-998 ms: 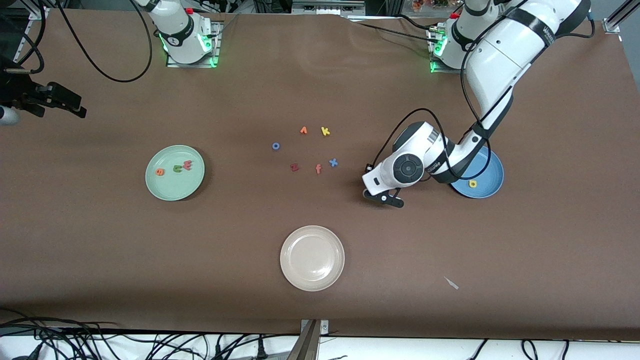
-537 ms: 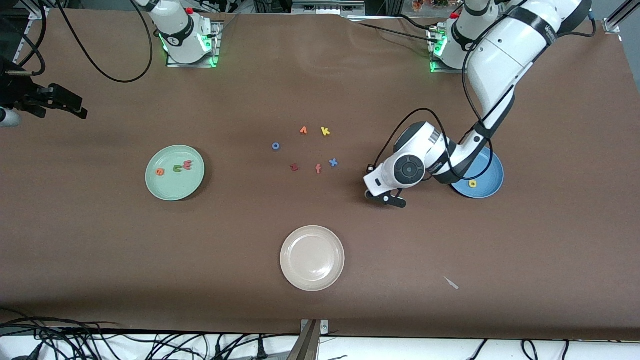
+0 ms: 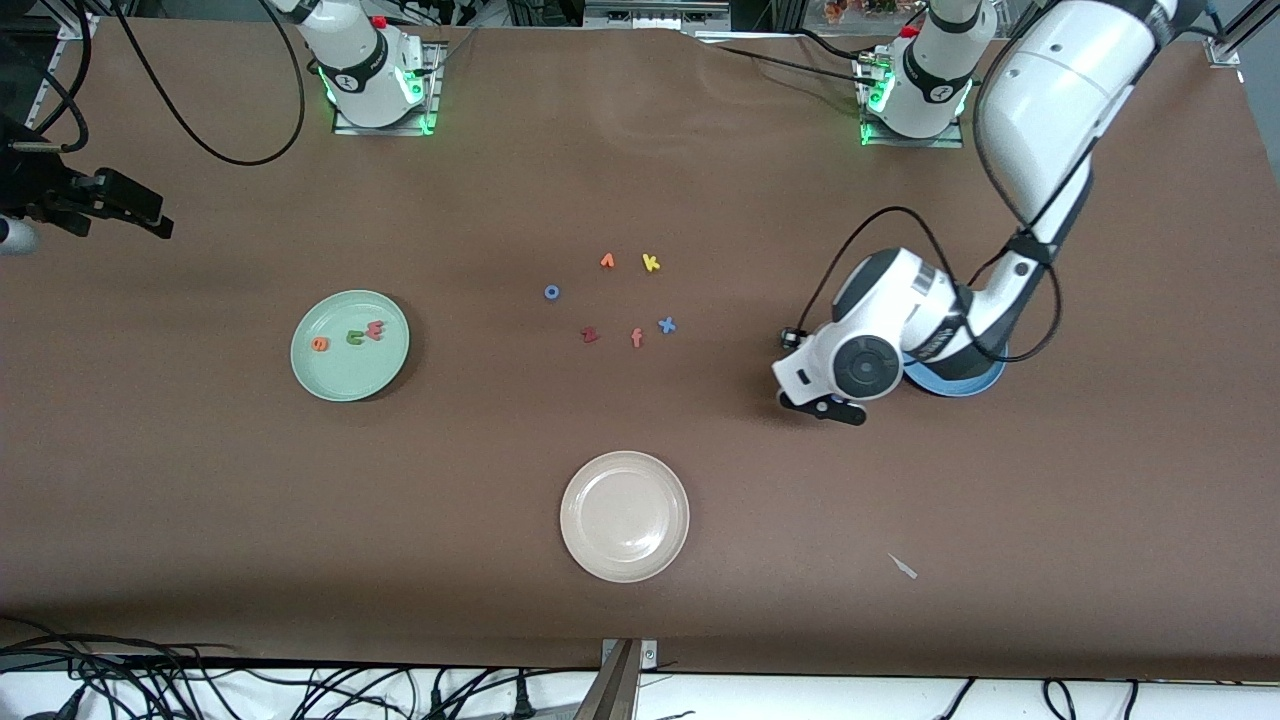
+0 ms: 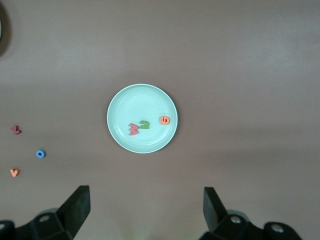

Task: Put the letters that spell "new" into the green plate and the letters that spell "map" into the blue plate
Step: 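Carry the blue E onto the blue plate and open the left gripper, then lower the left gripper and grasp the teal b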

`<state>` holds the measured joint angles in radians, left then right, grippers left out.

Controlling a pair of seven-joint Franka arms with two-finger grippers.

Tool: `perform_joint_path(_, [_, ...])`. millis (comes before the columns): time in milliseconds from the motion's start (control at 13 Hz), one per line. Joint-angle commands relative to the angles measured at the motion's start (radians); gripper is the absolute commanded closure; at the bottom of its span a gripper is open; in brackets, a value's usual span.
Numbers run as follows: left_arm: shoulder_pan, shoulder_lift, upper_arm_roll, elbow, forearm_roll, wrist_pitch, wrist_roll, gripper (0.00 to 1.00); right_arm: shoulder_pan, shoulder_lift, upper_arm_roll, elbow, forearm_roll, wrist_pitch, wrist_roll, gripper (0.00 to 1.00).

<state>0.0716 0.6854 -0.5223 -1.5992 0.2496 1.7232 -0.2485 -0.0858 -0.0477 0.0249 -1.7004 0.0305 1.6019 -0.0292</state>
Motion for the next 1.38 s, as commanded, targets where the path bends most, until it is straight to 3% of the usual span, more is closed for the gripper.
perform_joint_path(0, [0.126,-0.058,-0.001,-0.016,0.026,-0.071,0.196,0.79,-0.012,0.009,0.003,0.019,0.017,0.003,-0.012,0.00])
perform_joint_path(460, [0.295,0.008,0.011,-0.074,0.137,-0.070,0.325,0.78,-0.009,0.006,0.009,0.019,0.011,-0.003,-0.018,0.00])
perform_joint_path(537, [0.309,0.013,0.013,-0.087,0.137,-0.070,0.325,0.71,-0.006,0.009,0.010,0.019,0.011,-0.002,-0.018,0.00])
perform_joint_path(614, [0.316,0.014,0.011,-0.088,0.137,-0.070,0.325,0.48,-0.006,0.011,0.010,0.019,0.016,0.001,-0.018,0.00])
perform_joint_path(691, [0.317,0.011,0.010,-0.087,0.135,-0.070,0.325,0.09,-0.002,0.009,0.013,0.019,0.011,0.001,-0.017,0.00])
perform_joint_path(767, [0.315,0.006,0.007,-0.078,0.120,-0.070,0.324,0.00,0.009,0.008,0.015,0.019,0.006,0.001,-0.017,0.00])
perform_joint_path(1074, [0.306,-0.007,-0.126,-0.051,0.022,-0.060,0.179,0.01,0.017,0.011,0.015,0.028,-0.007,0.007,-0.015,0.00])
perform_joint_path(1151, [0.300,-0.007,-0.168,-0.053,0.017,-0.042,0.131,0.06,0.015,0.011,0.013,0.027,-0.006,0.004,-0.015,0.00])
perform_joint_path(1305, [0.225,-0.001,-0.183,-0.068,0.017,0.025,0.027,0.10,0.015,0.012,0.012,0.028,-0.007,0.006,-0.017,0.00])
